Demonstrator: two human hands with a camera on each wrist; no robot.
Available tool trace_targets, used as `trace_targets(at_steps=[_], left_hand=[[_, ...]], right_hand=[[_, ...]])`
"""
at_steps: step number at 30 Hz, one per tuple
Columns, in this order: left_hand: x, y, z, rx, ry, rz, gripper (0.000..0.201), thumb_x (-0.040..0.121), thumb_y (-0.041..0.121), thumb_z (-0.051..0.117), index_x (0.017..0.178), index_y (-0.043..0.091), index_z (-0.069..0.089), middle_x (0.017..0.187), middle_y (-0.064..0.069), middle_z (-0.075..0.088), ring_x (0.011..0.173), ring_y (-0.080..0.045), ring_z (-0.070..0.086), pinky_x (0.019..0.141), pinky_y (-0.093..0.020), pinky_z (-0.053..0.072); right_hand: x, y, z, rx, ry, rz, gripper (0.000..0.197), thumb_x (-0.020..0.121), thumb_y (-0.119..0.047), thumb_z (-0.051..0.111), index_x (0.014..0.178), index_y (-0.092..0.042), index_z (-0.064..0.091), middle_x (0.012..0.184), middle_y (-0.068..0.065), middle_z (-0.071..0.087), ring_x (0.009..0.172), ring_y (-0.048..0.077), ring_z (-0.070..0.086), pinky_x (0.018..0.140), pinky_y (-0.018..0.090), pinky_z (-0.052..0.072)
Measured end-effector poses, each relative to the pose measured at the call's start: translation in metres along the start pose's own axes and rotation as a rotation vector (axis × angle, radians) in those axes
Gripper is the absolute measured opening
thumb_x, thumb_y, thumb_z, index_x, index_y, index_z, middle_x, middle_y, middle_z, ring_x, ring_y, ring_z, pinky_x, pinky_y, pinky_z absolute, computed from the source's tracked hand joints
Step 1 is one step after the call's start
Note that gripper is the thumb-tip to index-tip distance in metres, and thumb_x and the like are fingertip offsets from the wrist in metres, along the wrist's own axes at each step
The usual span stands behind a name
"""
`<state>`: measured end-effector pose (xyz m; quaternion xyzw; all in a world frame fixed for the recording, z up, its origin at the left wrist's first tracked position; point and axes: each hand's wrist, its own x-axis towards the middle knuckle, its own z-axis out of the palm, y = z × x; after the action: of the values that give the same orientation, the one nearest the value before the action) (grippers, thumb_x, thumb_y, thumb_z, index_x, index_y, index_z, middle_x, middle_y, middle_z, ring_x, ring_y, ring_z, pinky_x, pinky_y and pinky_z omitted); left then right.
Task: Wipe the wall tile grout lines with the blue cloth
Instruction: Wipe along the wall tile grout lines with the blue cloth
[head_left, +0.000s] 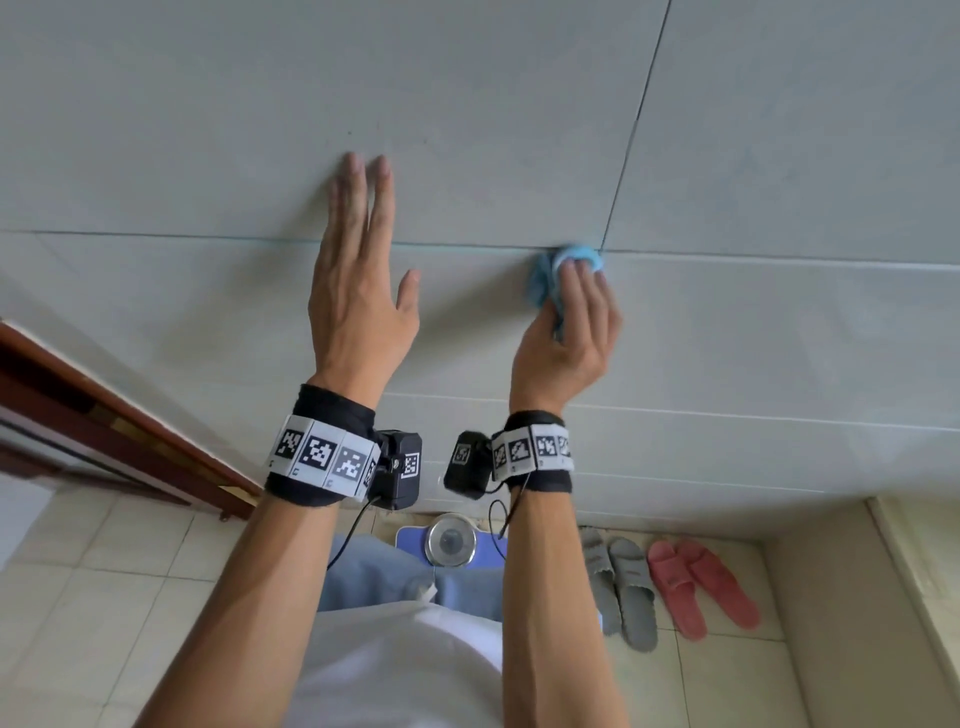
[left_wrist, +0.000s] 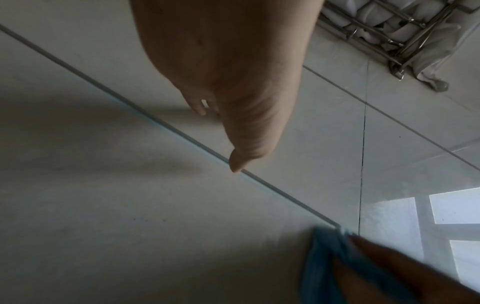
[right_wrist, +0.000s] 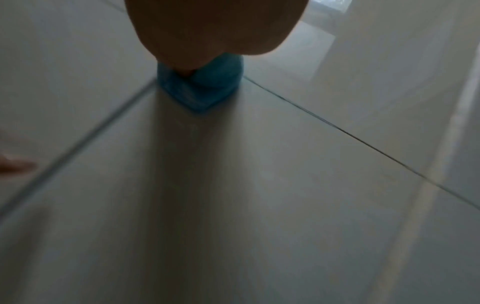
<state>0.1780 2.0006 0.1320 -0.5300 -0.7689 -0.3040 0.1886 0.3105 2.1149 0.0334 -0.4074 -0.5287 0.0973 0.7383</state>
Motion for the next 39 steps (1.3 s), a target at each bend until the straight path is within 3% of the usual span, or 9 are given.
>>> trace_targets(at_steps=[6, 9, 13, 18, 27, 31, 34, 36, 39], left_hand=[[0.002, -0.004, 0.011, -0.002, 0.034, -0.011, 0.094, 0.092, 0.012, 0.068, 0.168, 0.014, 0.012, 0.175, -0.012, 0.005, 0.162, -0.03, 0.007, 0.129, -0.042, 0.022], [0.003, -0.003, 0.014, -0.012, 0.045, -0.014, 0.093, 0.091, 0.012, 0.067, 0.167, 0.013, 0.014, 0.175, -0.013, 0.006, 0.162, -0.031, 0.007, 0.129, -0.041, 0.023], [0.003, -0.002, 0.015, -0.005, 0.046, -0.017, 0.091, 0.092, 0.011, 0.065, 0.167, 0.013, 0.014, 0.175, -0.014, 0.006, 0.162, -0.031, 0.006, 0.128, -0.043, 0.024], [0.003, -0.003, 0.017, -0.032, 0.078, -0.012, 0.089, 0.09, 0.003, 0.06, 0.167, 0.012, 0.017, 0.175, -0.014, 0.01, 0.162, -0.032, 0.008, 0.127, -0.044, 0.027], [0.002, -0.002, 0.016, -0.025, 0.091, -0.014, 0.091, 0.087, -0.003, 0.056, 0.167, 0.015, 0.017, 0.175, -0.011, 0.01, 0.162, -0.03, 0.01, 0.128, -0.037, 0.026], [0.002, 0.001, 0.01, -0.034, 0.098, 0.018, 0.088, 0.087, -0.004, 0.054, 0.166, 0.013, 0.022, 0.174, -0.014, 0.013, 0.161, -0.033, 0.012, 0.129, -0.038, 0.024], [0.002, 0.001, 0.006, -0.034, 0.079, 0.044, 0.086, 0.087, -0.005, 0.053, 0.166, 0.013, 0.023, 0.174, -0.013, 0.014, 0.161, -0.031, 0.013, 0.127, -0.041, 0.028], [0.003, 0.0, 0.005, -0.038, 0.049, 0.053, 0.087, 0.086, -0.006, 0.052, 0.166, 0.013, 0.022, 0.174, -0.013, 0.013, 0.161, -0.029, 0.014, 0.126, -0.041, 0.03], [0.004, 0.003, 0.0, -0.044, 0.018, 0.043, 0.086, 0.086, -0.007, 0.05, 0.166, 0.014, 0.024, 0.174, -0.013, 0.014, 0.16, -0.028, 0.018, 0.125, -0.039, 0.033]], right_hand=[[-0.09, 0.061, -0.031, -0.191, -0.05, 0.305, 0.03, 0.079, 0.004, 0.085, 0.106, -0.008, 0.081, 0.114, 0.004, 0.076, 0.111, 0.025, 0.069, 0.085, 0.045, 0.063], [-0.07, 0.05, -0.023, -0.166, 0.001, 0.241, 0.025, 0.08, 0.002, 0.086, 0.104, -0.005, 0.081, 0.112, 0.005, 0.076, 0.106, 0.027, 0.07, 0.085, 0.044, 0.062], [-0.019, 0.031, -0.003, -0.043, 0.124, 0.053, 0.029, 0.079, 0.011, 0.084, 0.103, -0.004, 0.081, 0.11, 0.005, 0.077, 0.105, 0.031, 0.071, 0.087, 0.046, 0.06], [-0.035, 0.043, -0.007, -0.043, 0.154, 0.045, 0.021, 0.085, 0.013, 0.079, 0.103, 0.001, 0.08, 0.11, 0.011, 0.077, 0.109, 0.032, 0.072, 0.093, 0.044, 0.059], [-0.077, 0.044, -0.019, 0.086, 0.21, 0.497, 0.019, 0.087, 0.0, 0.08, 0.106, 0.0, 0.079, 0.111, 0.013, 0.076, 0.106, 0.028, 0.073, 0.094, 0.04, 0.06], [-0.102, 0.049, -0.034, 0.074, 0.234, 0.918, 0.019, 0.088, 0.002, 0.079, 0.107, 0.001, 0.078, 0.099, 0.001, 0.078, 0.092, 0.01, 0.076, 0.085, 0.032, 0.062], [-0.099, 0.044, -0.033, 0.21, 0.268, 1.219, 0.027, 0.086, -0.006, 0.082, 0.113, -0.008, 0.08, 0.103, -0.002, 0.079, 0.1, 0.016, 0.076, 0.088, 0.03, 0.063], [-0.089, 0.032, -0.024, 0.298, 0.343, 1.284, 0.029, 0.086, -0.004, 0.081, 0.115, -0.009, 0.079, 0.106, 0.001, 0.079, 0.101, 0.021, 0.076, 0.086, 0.03, 0.063], [-0.067, 0.006, -0.011, 0.37, 0.372, 1.243, 0.028, 0.083, -0.002, 0.083, 0.108, -0.013, 0.081, 0.103, -0.003, 0.079, 0.1, 0.017, 0.076, 0.084, 0.027, 0.062]])
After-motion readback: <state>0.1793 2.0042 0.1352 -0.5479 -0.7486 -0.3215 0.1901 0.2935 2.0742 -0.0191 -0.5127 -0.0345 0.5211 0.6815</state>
